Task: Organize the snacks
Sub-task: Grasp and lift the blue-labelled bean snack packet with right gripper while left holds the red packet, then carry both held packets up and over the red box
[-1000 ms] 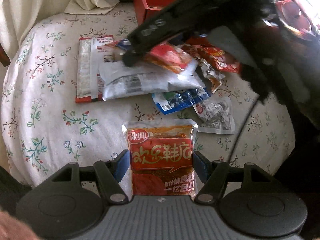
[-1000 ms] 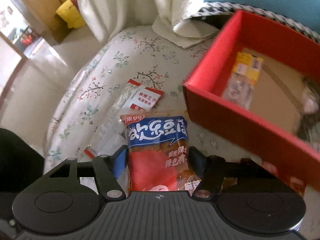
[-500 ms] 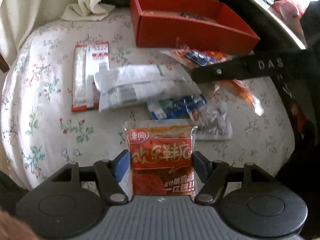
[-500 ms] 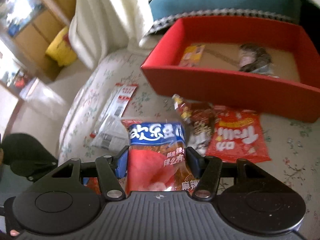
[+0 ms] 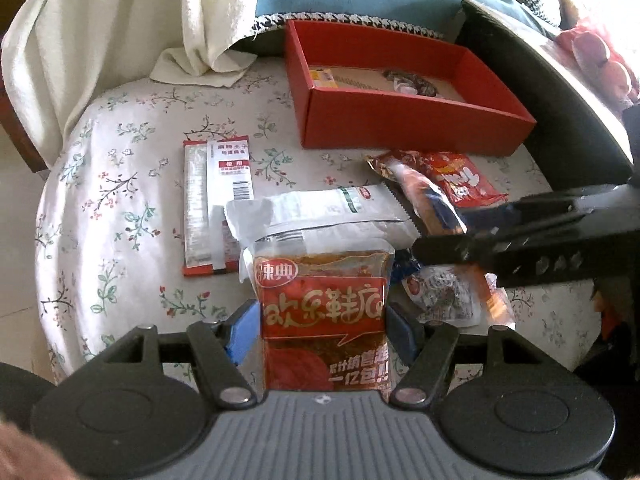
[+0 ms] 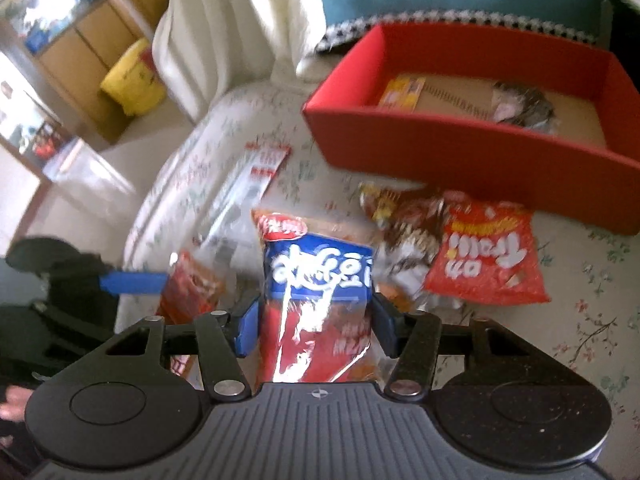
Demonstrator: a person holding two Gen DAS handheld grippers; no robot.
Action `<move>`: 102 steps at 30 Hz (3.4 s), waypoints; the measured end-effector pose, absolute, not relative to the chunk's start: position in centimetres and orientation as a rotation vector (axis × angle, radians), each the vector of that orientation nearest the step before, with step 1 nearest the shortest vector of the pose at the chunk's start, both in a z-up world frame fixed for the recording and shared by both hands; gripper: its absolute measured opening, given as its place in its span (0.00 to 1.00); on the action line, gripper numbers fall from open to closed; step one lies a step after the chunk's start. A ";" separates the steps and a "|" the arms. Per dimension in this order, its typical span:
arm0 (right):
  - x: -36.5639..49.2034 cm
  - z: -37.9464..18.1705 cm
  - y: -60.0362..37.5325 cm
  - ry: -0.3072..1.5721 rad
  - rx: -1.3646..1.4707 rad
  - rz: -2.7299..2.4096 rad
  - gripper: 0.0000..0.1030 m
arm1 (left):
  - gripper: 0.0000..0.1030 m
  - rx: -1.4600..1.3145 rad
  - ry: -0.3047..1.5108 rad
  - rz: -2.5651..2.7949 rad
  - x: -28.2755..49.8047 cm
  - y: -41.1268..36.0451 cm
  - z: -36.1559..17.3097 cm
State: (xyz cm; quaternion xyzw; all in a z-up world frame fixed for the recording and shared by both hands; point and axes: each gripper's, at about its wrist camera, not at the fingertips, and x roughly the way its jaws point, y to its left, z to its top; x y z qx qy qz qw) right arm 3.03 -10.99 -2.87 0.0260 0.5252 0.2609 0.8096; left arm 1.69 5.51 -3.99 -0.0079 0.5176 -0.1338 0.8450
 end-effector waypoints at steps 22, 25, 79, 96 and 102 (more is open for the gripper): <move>3.6 -5.5 -7.8 1.165 -0.148 0.637 0.86 | 0.59 -0.013 1.120 -0.293 1.6 5.7 -4.7; 3.3 -5.4 -7.6 1.151 -0.198 0.640 0.86 | 0.59 -0.010 1.129 -0.294 1.8 5.7 -5.0; 8.1 2.1 -19.0 0.801 0.258 0.382 0.67 | 0.59 0.037 0.798 -0.292 10.6 0.0 1.6; 12.3 2.9 -20.7 0.742 0.258 0.321 0.67 | 0.59 0.103 0.720 -0.259 15.3 -2.3 2.4; 14.0 2.8 -21.1 0.739 0.259 0.308 0.67 | 0.59 0.112 0.710 -0.238 17.5 -2.4 2.1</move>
